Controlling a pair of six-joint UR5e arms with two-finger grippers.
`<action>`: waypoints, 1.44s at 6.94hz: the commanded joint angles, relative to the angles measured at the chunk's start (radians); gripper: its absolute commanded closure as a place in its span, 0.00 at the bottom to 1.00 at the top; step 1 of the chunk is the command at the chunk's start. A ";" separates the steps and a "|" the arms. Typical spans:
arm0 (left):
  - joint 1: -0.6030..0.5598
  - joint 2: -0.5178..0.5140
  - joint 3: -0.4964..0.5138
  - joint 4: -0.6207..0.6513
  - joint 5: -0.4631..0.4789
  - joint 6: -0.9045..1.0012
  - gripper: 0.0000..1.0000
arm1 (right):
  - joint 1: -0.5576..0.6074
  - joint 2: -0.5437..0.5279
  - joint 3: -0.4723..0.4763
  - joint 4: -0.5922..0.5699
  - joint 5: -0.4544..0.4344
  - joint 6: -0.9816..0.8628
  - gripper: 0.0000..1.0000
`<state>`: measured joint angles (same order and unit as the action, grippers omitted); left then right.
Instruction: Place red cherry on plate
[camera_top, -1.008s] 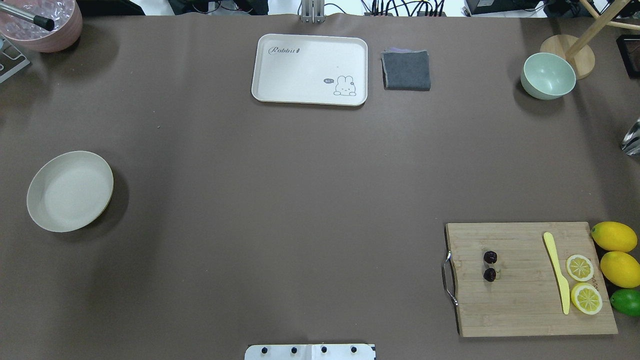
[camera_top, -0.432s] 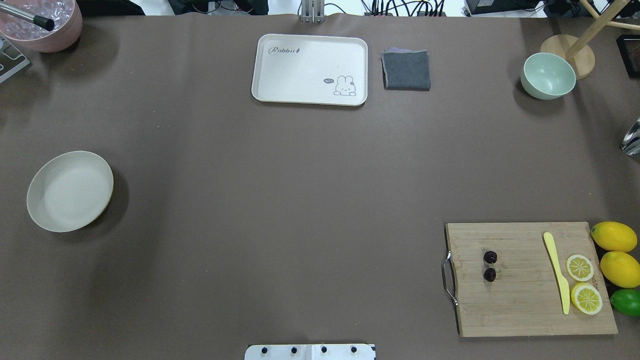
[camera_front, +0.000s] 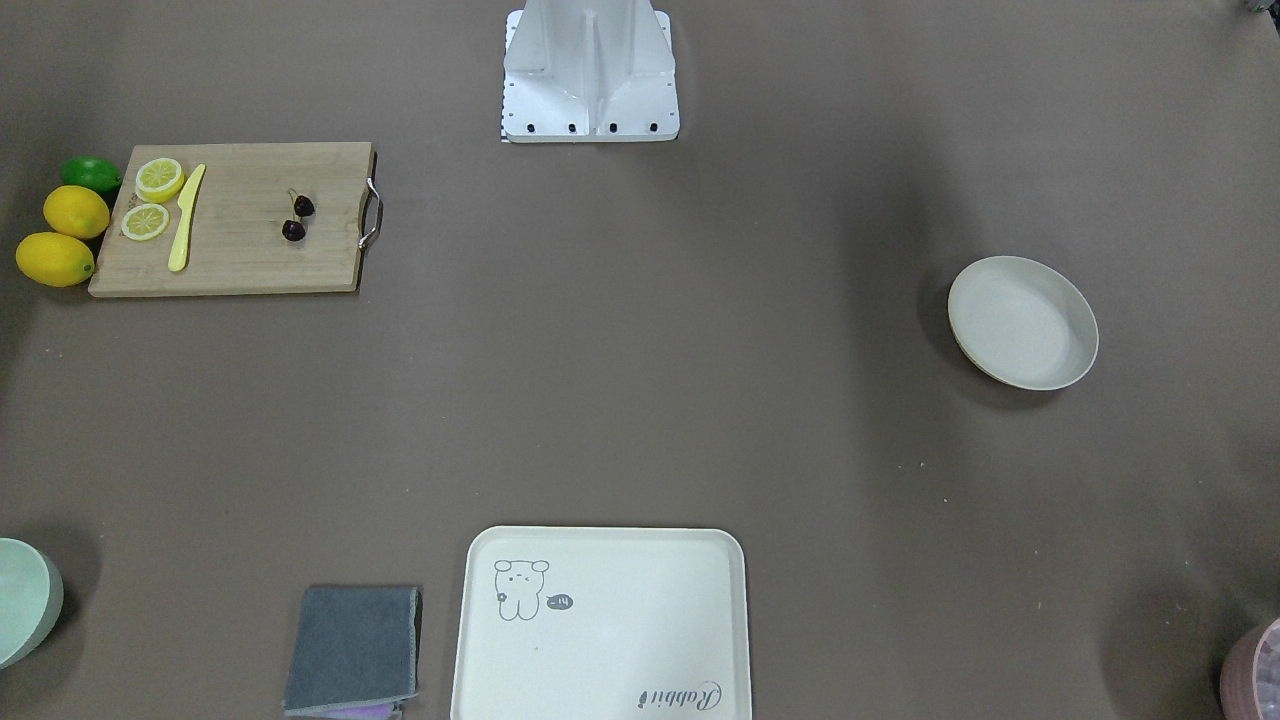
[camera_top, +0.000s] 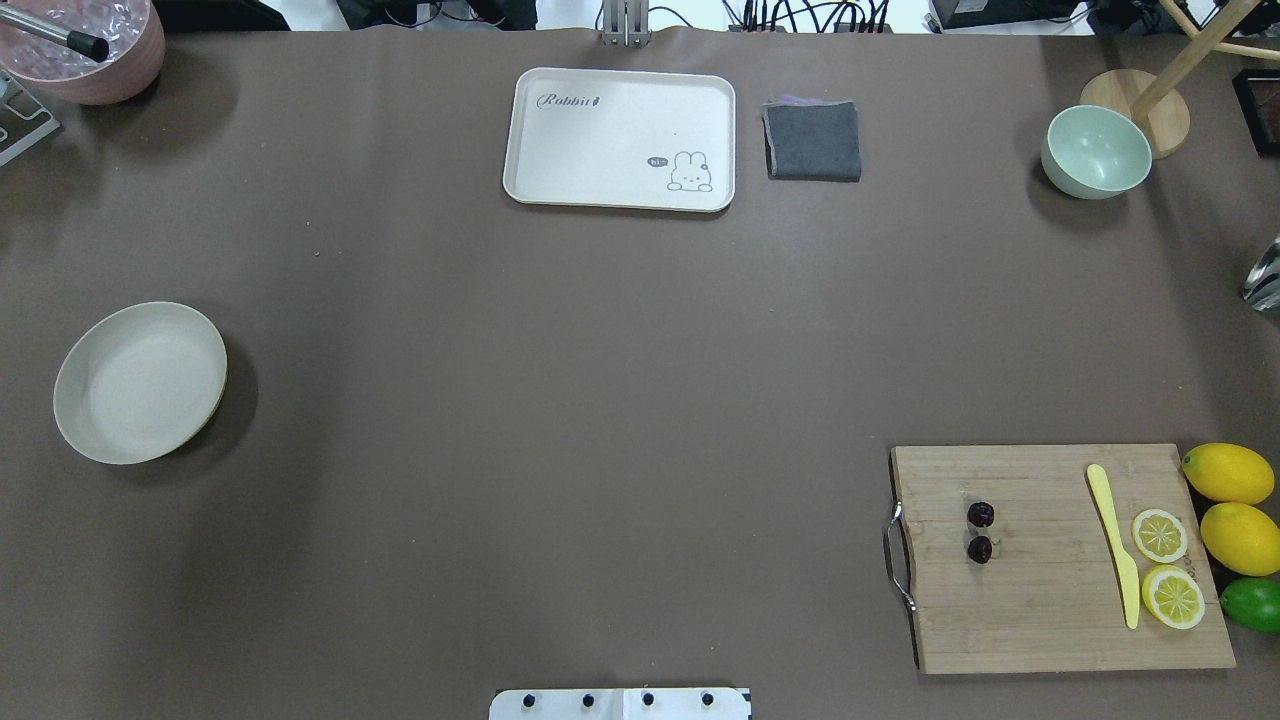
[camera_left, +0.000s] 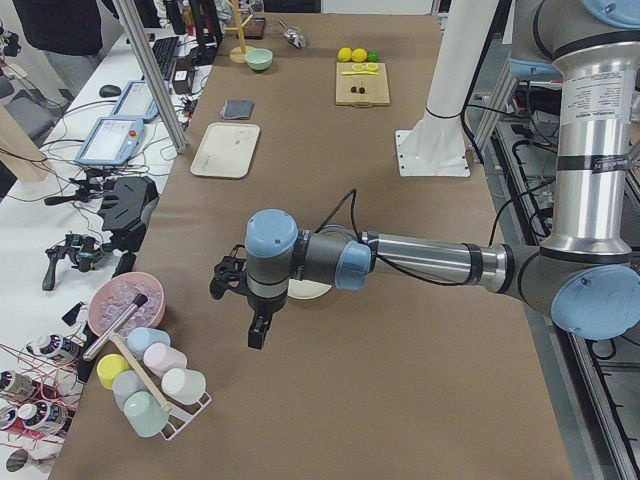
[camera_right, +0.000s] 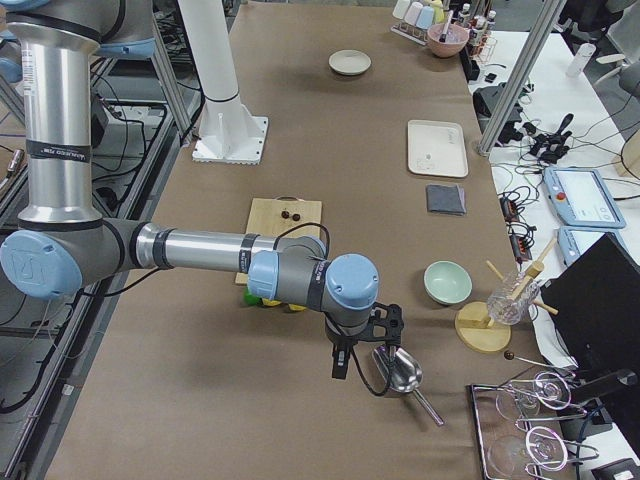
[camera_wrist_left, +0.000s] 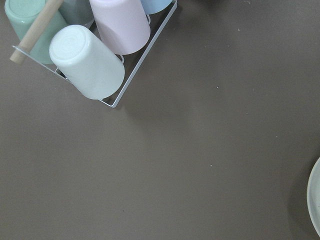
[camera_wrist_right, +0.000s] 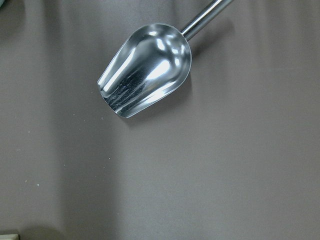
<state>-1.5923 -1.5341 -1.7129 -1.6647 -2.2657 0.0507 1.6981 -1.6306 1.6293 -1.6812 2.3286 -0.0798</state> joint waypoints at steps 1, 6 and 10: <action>0.000 -0.001 -0.001 0.002 0.000 0.000 0.02 | 0.000 0.000 0.001 0.000 0.000 0.002 0.00; 0.000 0.002 0.003 0.002 0.000 0.000 0.02 | 0.000 0.000 0.007 0.000 -0.002 0.002 0.00; 0.044 0.002 0.013 -0.004 -0.012 -0.003 0.02 | 0.000 0.000 0.026 0.000 -0.002 0.003 0.00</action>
<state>-1.5800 -1.5278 -1.7103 -1.6656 -2.2701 0.0499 1.6981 -1.6302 1.6474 -1.6812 2.3275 -0.0772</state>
